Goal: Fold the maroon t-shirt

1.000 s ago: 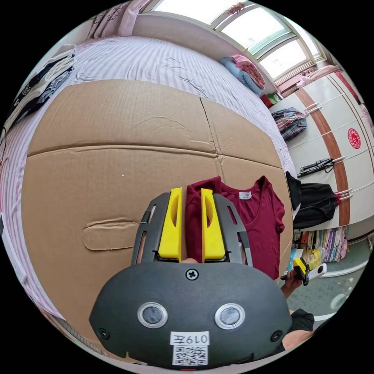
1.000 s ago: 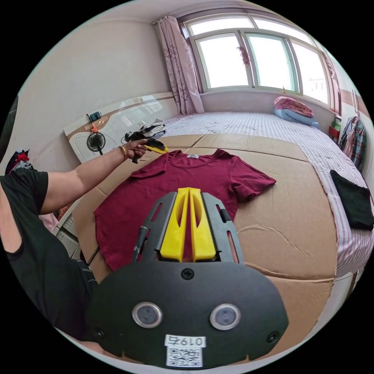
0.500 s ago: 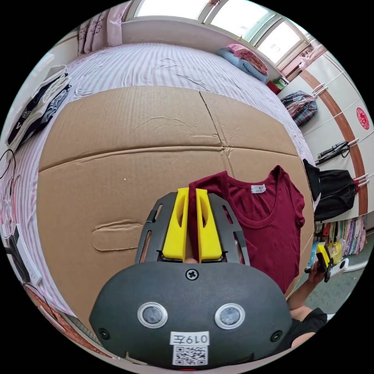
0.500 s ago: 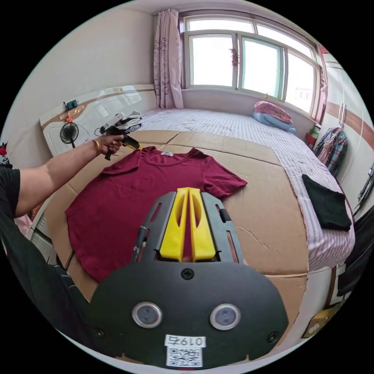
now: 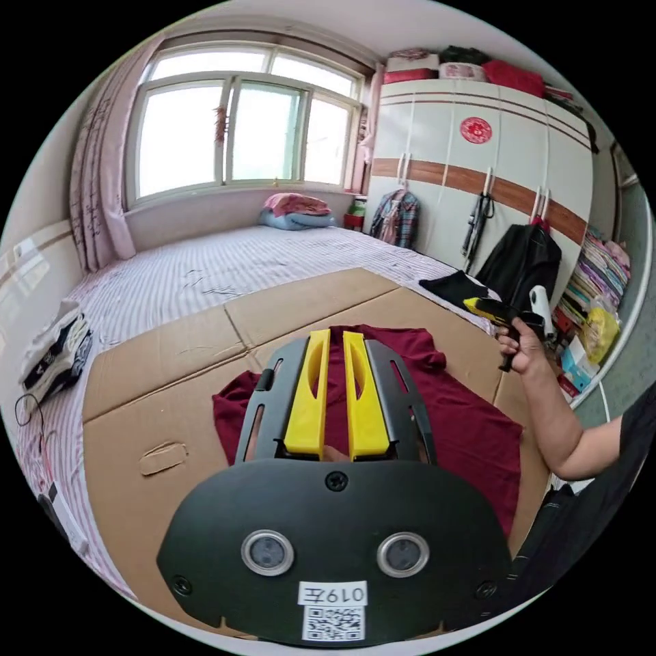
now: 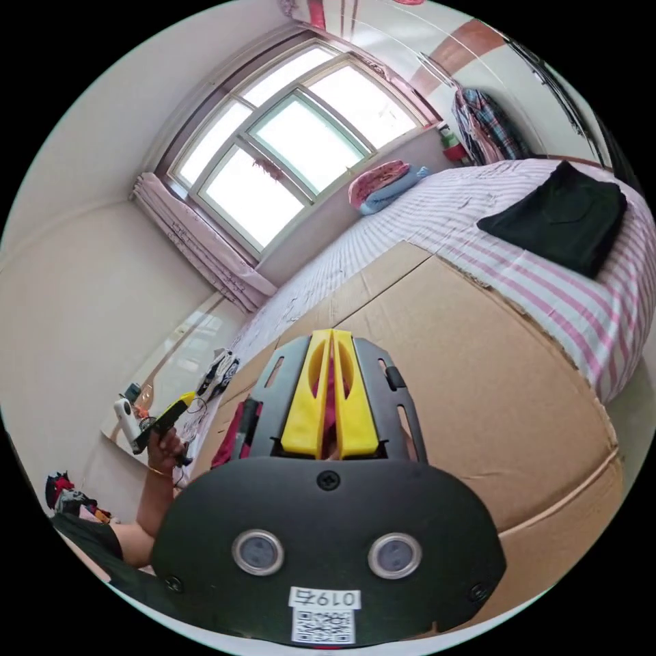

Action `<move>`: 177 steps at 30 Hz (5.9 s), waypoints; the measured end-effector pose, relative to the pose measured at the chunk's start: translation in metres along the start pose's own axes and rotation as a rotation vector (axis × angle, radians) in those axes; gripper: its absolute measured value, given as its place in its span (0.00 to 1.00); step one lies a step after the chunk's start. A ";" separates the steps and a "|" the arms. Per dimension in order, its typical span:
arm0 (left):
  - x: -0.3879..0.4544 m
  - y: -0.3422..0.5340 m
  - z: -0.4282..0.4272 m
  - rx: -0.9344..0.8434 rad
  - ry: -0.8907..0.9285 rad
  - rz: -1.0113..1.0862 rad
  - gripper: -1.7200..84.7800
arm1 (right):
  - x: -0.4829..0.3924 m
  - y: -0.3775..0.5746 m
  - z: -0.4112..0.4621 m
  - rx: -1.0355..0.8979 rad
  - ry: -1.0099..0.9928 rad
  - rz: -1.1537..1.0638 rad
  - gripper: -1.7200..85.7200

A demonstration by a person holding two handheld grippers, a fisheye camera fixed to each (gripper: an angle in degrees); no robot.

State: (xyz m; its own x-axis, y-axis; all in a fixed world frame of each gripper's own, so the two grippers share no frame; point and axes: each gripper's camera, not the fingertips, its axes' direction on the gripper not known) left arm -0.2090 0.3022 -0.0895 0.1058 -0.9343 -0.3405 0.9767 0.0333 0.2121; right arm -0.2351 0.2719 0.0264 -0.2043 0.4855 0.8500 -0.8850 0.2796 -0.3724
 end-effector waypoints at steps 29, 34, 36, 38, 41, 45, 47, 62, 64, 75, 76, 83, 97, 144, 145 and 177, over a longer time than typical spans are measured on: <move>0.365 -0.293 0.441 -0.839 -0.042 0.212 0.07 | 0.067 -0.107 0.028 -0.424 -0.023 -0.097 0.12; 0.386 -0.304 0.467 -0.865 -0.083 0.223 0.09 | 0.072 -0.120 0.025 -0.391 -0.038 -0.102 0.12; 0.395 -0.309 0.474 -0.864 -0.089 0.243 0.08 | 0.074 -0.124 0.025 -0.383 -0.034 -0.106 0.12; 0.398 -0.311 0.478 -0.860 -0.080 0.247 0.08 | 0.074 -0.129 0.025 -0.381 -0.030 -0.112 0.12; 0.395 -0.313 0.484 -0.850 -0.044 0.225 0.07 | 0.075 -0.134 0.027 -0.382 -0.042 -0.119 0.12; 0.378 -0.314 0.490 -0.840 0.007 0.153 0.05 | 0.075 -0.139 0.030 -0.376 -0.043 -0.129 0.12; 0.369 -0.314 0.492 -0.836 0.023 0.119 0.04 | 0.076 -0.141 0.033 -0.375 -0.044 -0.126 0.12; 0.256 -0.289 0.437 -0.614 0.324 -0.211 0.03 | 0.068 -0.134 0.072 -0.400 -0.022 -0.124 0.20; 0.239 -0.280 0.427 -0.585 0.364 -0.238 0.03 | 0.058 -0.131 0.079 -0.414 0.011 -0.157 0.21; 0.160 -0.219 0.369 -0.404 0.500 -0.298 0.03 | 0.003 -0.106 0.135 -0.477 0.163 -0.439 0.23; 0.156 -0.216 0.366 -0.397 0.502 -0.302 0.03 | 0.006 -0.105 0.141 -0.493 0.129 -0.409 0.23; 0.114 -0.175 0.335 -0.301 0.542 -0.362 0.04 | 0.016 -0.081 0.166 -0.494 -0.033 -0.286 0.18; 0.055 -0.083 0.276 -0.131 0.541 -0.465 0.04 | -0.085 0.039 0.221 -0.386 0.210 -0.649 0.03; -0.010 0.048 0.234 -0.300 0.406 -0.675 0.03 | -0.179 0.451 0.421 -0.207 0.939 -1.643 0.01; -0.010 0.051 0.231 -0.295 0.398 -0.674 0.04 | -0.177 0.453 0.422 -0.190 0.943 -1.641 0.01; 0.013 0.101 0.209 -0.419 0.244 -0.637 0.04 | -0.129 0.434 0.389 -0.260 0.791 -1.617 0.07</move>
State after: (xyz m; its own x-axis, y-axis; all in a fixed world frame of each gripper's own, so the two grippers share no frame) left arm -0.1482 0.2195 0.1192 -0.5051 -0.7165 -0.4812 0.8470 -0.3045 -0.4357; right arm -0.7560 0.0087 -0.1000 0.9864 -0.1511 0.0645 0.1078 0.8917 0.4396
